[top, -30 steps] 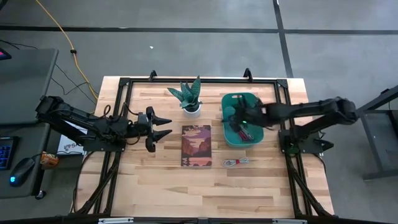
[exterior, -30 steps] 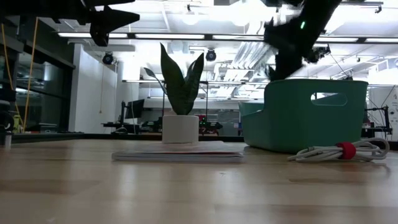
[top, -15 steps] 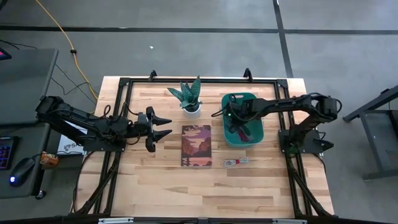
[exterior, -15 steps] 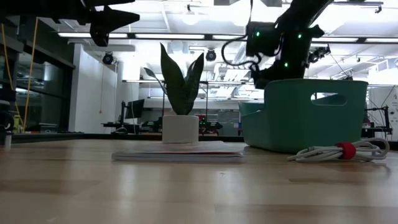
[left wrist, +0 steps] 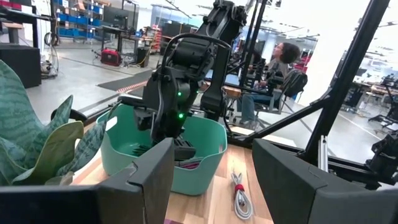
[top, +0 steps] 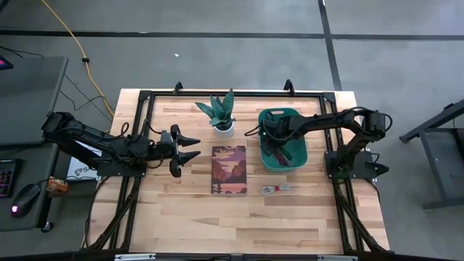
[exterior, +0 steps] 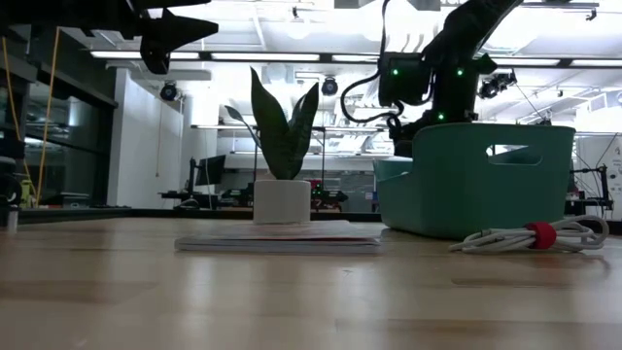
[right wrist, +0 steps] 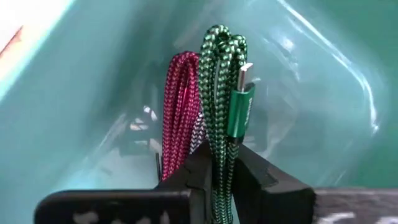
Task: Pick and place USB-C Cables
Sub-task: Put the green charger cable into the green bin, then put the white charger cable into the green bin
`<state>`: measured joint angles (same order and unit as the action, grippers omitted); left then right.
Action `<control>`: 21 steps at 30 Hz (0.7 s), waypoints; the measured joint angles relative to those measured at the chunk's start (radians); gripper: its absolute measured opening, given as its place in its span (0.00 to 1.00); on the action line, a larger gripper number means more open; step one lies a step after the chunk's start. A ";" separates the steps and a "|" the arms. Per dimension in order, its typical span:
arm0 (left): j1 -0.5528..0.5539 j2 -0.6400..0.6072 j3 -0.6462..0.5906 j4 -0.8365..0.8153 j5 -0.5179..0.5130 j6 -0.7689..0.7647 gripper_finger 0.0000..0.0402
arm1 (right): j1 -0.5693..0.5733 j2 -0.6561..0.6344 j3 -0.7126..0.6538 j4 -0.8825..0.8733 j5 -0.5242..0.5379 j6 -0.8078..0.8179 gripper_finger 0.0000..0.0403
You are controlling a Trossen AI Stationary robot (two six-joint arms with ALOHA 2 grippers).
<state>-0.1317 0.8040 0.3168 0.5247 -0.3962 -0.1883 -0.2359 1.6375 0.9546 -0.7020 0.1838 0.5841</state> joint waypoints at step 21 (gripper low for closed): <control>0.000 0.000 0.000 -0.005 -0.020 0.016 0.49 | 0.044 -0.115 0.130 -0.220 0.124 -0.119 0.46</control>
<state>-0.1314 0.8040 0.3168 0.5192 -0.4157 -0.1724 -0.1915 1.5228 1.0847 -0.9216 0.3079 0.4656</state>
